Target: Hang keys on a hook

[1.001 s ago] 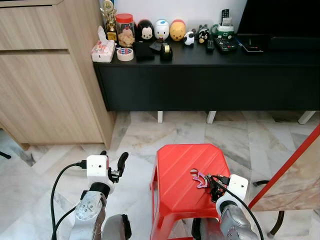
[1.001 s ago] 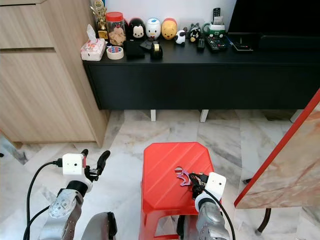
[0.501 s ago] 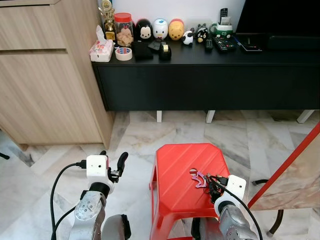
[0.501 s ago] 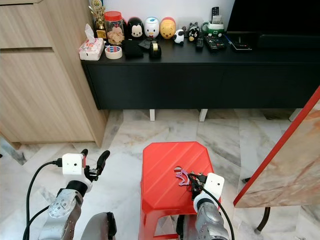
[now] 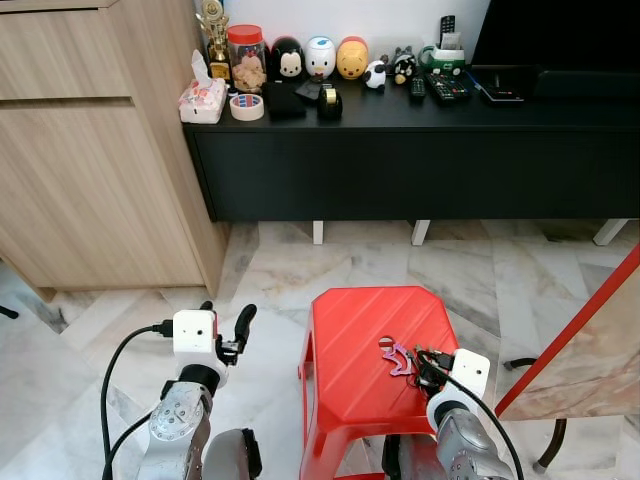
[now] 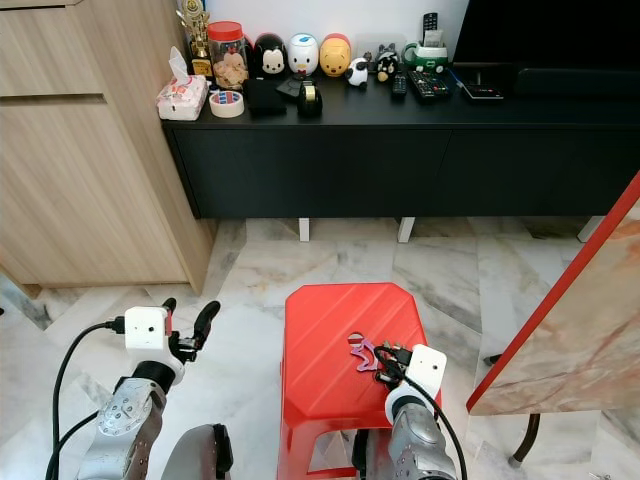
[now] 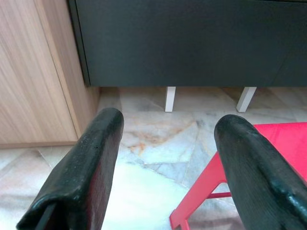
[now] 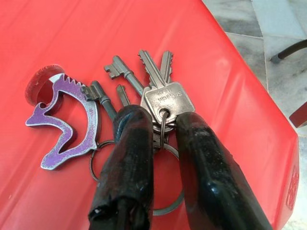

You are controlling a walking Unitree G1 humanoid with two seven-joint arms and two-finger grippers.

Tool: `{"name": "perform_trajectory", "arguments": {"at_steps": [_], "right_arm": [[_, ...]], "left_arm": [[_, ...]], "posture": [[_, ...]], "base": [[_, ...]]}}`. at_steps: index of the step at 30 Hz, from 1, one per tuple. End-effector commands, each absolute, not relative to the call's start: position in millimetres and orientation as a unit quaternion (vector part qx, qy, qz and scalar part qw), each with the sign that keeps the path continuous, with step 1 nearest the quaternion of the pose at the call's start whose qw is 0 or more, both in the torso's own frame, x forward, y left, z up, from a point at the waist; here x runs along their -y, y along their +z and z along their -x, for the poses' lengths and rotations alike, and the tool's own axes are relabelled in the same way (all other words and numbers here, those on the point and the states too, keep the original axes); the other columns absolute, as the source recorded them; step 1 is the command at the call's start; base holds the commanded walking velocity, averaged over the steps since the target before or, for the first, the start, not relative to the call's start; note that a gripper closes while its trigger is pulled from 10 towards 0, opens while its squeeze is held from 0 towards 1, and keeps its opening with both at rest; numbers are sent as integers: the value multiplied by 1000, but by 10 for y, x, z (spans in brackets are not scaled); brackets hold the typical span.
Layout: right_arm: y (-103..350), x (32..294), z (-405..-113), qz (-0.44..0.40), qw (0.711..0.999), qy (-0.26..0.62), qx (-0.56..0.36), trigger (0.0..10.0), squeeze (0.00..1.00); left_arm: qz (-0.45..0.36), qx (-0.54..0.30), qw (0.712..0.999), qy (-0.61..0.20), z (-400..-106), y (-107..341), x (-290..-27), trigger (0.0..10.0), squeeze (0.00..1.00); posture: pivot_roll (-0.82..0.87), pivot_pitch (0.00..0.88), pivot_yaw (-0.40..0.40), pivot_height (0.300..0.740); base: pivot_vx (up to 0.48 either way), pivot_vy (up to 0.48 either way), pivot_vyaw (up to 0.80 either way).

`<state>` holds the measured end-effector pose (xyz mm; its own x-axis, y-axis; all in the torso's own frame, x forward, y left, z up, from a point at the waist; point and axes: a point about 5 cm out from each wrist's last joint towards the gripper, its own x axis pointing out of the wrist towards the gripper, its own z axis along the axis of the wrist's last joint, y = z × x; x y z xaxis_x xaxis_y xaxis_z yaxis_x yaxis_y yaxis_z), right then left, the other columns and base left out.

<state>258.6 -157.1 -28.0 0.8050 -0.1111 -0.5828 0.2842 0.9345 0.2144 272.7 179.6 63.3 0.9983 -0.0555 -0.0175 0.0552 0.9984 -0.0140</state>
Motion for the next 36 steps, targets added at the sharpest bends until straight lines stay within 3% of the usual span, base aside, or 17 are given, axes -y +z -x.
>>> {"name": "perform_trajectory", "arguments": {"at_steps": [1,17,22,30,31,32,36], "right_arm": [[-350,1578,-2514,-152,930,-115,-315,0,0],[-211,1546,-2629,-130,951,-93,-263,0,0],[16,1506,-2758,-96,977,-62,-181,0,0],[313,1432,-2873,-71,993,-25,-91,0,0],[350,1419,-2878,-69,994,-19,-80,1922,0],[399,1406,-2881,-65,996,-12,-66,10000,0],[457,1407,-2876,-61,997,-9,-51,10000,0]], "left_arm": [[-4,-11,999,-35,-2736,620,-1768,10000,0],[-6,-16,999,-32,-2724,586,-1778,10000,0],[-6,-16,999,-30,-2725,585,-1780,10000,0],[-5,-14,999,-29,-2731,582,-1778,10000,0],[-5,-15,999,-28,-2731,582,-1778,10000,0],[-5,-15,999,-28,-2732,581,-1778,10000,0],[-4,-14,1000,-27,-2732,581,-1777,10000,0]], "posture": [[20,58,-37,591],[21,52,-39,591],[20,53,-40,591],[17,49,-43,591],[17,49,-43,591],[15,48,-45,591],[14,48,-46,591]], "base": [[0,0,0],[0,0,0],[0,0,0],[0,0,0],[0,0,0],[0,0,0],[0,0,0]]}}
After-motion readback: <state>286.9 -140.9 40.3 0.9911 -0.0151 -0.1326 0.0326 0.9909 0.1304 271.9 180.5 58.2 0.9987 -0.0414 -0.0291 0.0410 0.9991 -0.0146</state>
